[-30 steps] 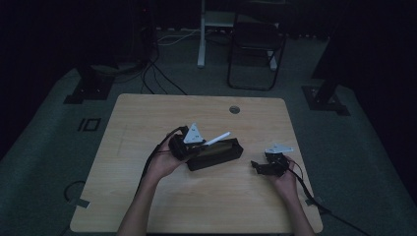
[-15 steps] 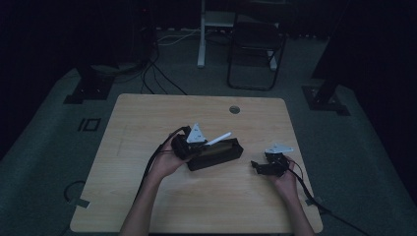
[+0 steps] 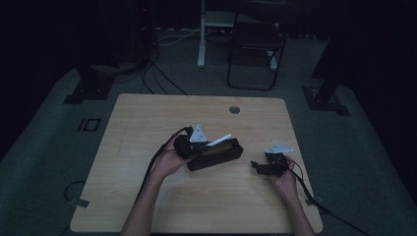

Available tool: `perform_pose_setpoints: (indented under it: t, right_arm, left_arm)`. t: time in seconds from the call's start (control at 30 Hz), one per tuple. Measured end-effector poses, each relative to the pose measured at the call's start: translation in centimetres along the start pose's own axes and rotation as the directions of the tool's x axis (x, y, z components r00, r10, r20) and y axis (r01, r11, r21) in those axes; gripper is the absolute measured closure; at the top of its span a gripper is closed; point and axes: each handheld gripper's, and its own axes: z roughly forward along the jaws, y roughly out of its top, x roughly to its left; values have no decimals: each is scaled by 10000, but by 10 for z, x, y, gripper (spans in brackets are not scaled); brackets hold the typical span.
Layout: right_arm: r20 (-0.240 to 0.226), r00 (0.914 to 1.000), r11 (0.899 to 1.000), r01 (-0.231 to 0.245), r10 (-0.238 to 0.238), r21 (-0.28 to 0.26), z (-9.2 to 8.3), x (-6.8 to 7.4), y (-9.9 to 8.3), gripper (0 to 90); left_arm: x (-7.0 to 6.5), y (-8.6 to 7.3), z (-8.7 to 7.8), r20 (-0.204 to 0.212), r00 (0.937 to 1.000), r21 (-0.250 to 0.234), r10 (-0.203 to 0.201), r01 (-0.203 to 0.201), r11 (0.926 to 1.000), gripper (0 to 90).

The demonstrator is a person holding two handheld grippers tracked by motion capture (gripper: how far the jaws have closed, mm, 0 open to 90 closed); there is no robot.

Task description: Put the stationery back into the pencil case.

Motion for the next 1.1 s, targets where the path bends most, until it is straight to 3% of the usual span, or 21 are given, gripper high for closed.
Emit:
perform_pose_setpoints:
  t: [1.1]
  right_arm:
    - [-21, 10000, 10000, 41, -41, 8, 1, -1, 1, 218]
  left_arm:
    - [3, -5, 19, 180, 9997, 525, 178, -187, 9984, 784]
